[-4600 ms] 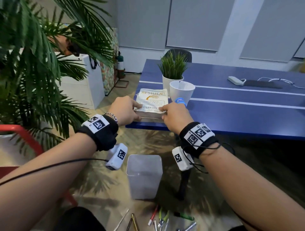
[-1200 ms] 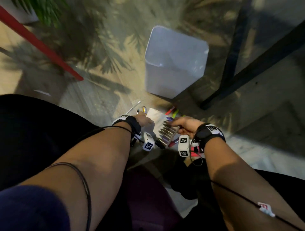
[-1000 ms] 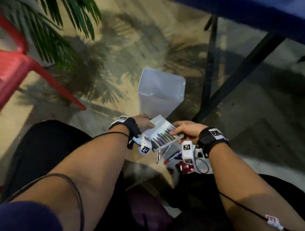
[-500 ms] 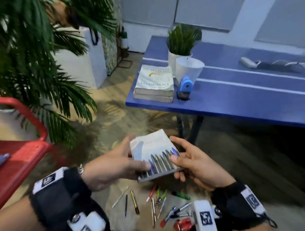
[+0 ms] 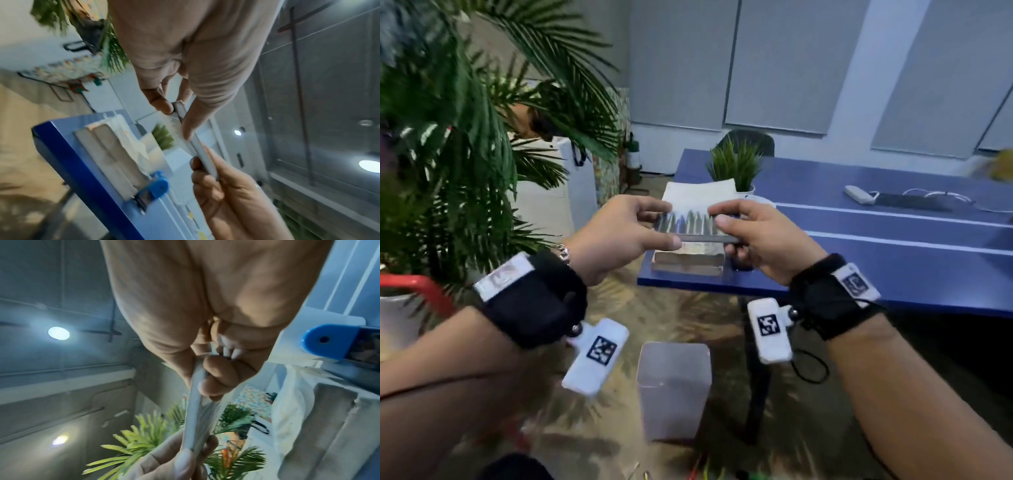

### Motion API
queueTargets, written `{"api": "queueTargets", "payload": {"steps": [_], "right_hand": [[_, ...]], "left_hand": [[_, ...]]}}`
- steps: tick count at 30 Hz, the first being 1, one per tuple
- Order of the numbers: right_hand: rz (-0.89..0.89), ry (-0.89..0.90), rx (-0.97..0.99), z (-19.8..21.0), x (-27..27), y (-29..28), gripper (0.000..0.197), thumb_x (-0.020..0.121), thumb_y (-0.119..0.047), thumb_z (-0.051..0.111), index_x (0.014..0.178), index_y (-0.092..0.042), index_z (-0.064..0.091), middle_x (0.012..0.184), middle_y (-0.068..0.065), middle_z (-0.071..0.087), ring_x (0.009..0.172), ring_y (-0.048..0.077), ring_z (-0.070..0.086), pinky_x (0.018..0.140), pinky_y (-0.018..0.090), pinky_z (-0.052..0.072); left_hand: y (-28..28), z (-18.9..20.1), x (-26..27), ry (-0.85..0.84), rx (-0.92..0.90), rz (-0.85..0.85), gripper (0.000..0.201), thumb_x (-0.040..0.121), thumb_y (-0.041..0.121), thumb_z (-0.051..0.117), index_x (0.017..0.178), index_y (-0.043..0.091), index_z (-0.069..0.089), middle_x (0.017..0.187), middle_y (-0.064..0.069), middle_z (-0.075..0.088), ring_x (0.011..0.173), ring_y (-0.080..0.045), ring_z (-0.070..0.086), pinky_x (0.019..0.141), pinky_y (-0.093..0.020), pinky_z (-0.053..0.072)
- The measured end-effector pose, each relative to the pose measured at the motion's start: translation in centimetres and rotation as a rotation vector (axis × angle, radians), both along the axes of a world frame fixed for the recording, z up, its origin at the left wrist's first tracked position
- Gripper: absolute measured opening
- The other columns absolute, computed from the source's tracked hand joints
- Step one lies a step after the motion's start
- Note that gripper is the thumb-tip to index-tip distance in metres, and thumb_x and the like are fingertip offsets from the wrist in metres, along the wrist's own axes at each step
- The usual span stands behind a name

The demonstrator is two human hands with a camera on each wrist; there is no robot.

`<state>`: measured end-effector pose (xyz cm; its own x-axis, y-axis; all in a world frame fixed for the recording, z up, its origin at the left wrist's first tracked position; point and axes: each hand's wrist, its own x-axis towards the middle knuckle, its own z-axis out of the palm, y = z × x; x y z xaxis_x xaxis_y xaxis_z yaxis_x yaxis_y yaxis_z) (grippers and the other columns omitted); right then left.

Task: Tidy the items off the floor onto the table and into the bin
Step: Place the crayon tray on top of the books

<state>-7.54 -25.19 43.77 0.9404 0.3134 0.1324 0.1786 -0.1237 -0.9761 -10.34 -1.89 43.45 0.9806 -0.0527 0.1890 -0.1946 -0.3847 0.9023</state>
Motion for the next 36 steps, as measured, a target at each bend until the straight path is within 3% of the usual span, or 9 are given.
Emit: {"api": "queueTargets", "payload": {"steps": [5, 8, 9, 11, 14, 18, 23, 27, 36], "right_hand": [[-0.060, 0.084, -0.208, -1.4, 6.0, 2.3, 0.025, 0.107, -0.006, 0.052, 0.128, 0.003, 0.062, 0.082, 0.006, 0.052, 0.054, 0.014, 0.049, 0.038, 0.015, 0.036], [-0.064, 0.026, -0.445, -2.0, 6.2, 2.4, 0.025, 0.105, -0.015, 0.058, 0.126, -0.006, 0.069, 0.080, 0.002, 0.057, 0.057, 0.017, 0.050, 0.054, 0.027, 0.049], [-0.082, -0.056, -0.605, -1.9, 5.6, 2.2, 0.027, 0.102, -0.021, 0.062, 0.126, -0.012, 0.071, 0.085, 0.001, 0.062, 0.066, 0.018, 0.056, 0.067, 0.031, 0.054], [-0.172, -0.244, -0.859, -2.2, 4.1, 1.6, 0.031, 0.097, -0.029, 0.068, 0.127, -0.021, 0.073, 0.105, 0.001, 0.068, 0.094, 0.018, 0.063, 0.087, 0.025, 0.048], [-0.238, -0.397, -0.945, -3.4, 1.8, 1.6, 0.037, 0.096, -0.028, 0.070, 0.132, -0.024, 0.069, 0.129, 0.009, 0.066, 0.121, 0.028, 0.062, 0.091, 0.030, 0.047], [-0.260, -0.409, -0.972, -4.1, 2.1, 2.1, 0.029, 0.102, -0.014, 0.059, 0.127, -0.018, 0.072, 0.124, 0.012, 0.070, 0.116, 0.030, 0.064, 0.090, 0.030, 0.047], [-0.255, -0.397, -0.999, -3.9, 3.2, 2.4, 0.029, 0.103, -0.008, 0.056, 0.125, -0.012, 0.074, 0.123, 0.012, 0.073, 0.117, 0.029, 0.065, 0.093, 0.030, 0.049], [-0.271, -0.400, -1.055, -4.5, 4.2, 2.8, 0.031, 0.099, -0.006, 0.058, 0.122, -0.017, 0.075, 0.123, 0.012, 0.072, 0.115, 0.032, 0.065, 0.098, 0.042, 0.056], [-0.335, -0.493, -1.071, -6.4, 4.4, 2.8, 0.023, 0.095, -0.001, 0.058, 0.109, -0.010, 0.074, 0.104, 0.011, 0.074, 0.104, 0.032, 0.065, 0.089, 0.042, 0.059]], "left_hand": [[-0.1, -3.2, 6.8, 0.056, 0.125, 0.090, 0.058, 0.068, 0.020, 0.093, 0.121, 0.014, 0.072, 0.113, -0.004, 0.070, 0.110, -0.016, 0.065, 0.088, -0.026, 0.051], [0.1, -5.0, 7.7, 0.027, 0.251, 0.166, 0.049, 0.064, 0.022, 0.093, 0.111, 0.020, 0.076, 0.101, 0.000, 0.074, 0.099, -0.015, 0.070, 0.088, -0.030, 0.056], [0.2, -5.6, 7.6, -0.003, 0.298, 0.191, 0.047, 0.065, 0.024, 0.092, 0.109, 0.022, 0.077, 0.099, 0.002, 0.074, 0.096, -0.014, 0.070, 0.088, -0.031, 0.057], [0.4, -6.5, 6.8, -0.067, 0.383, 0.231, 0.041, 0.068, 0.031, 0.091, 0.106, 0.026, 0.076, 0.095, 0.006, 0.073, 0.090, -0.010, 0.069, 0.084, -0.027, 0.055], [0.3, -7.1, 5.6, -0.132, 0.466, 0.251, 0.037, 0.072, 0.037, 0.088, 0.105, 0.033, 0.073, 0.091, 0.008, 0.072, 0.083, -0.006, 0.067, 0.076, -0.019, 0.047], [0.0, -6.8, 6.0, -0.162, 0.521, 0.289, 0.029, 0.076, 0.037, 0.084, 0.103, 0.029, 0.077, 0.088, 0.009, 0.073, 0.082, -0.004, 0.067, 0.078, -0.018, 0.049], [0.1, -6.1, 7.6, -0.139, 0.503, 0.299, 0.020, 0.075, 0.031, 0.085, 0.094, 0.028, 0.081, 0.086, 0.009, 0.076, 0.086, -0.012, 0.071, 0.088, -0.033, 0.059], [0.1, -6.3, 8.1, -0.131, 0.497, 0.306, 0.019, 0.075, 0.032, 0.085, 0.094, 0.027, 0.081, 0.086, 0.009, 0.076, 0.086, -0.012, 0.071, 0.090, -0.033, 0.058], [-0.9, -6.8, 7.3, -0.194, 0.637, 0.340, 0.018, 0.086, 0.028, 0.077, 0.103, 0.026, 0.081, 0.102, 0.001, 0.078, 0.096, -0.021, 0.071, 0.090, -0.033, 0.058]]}}
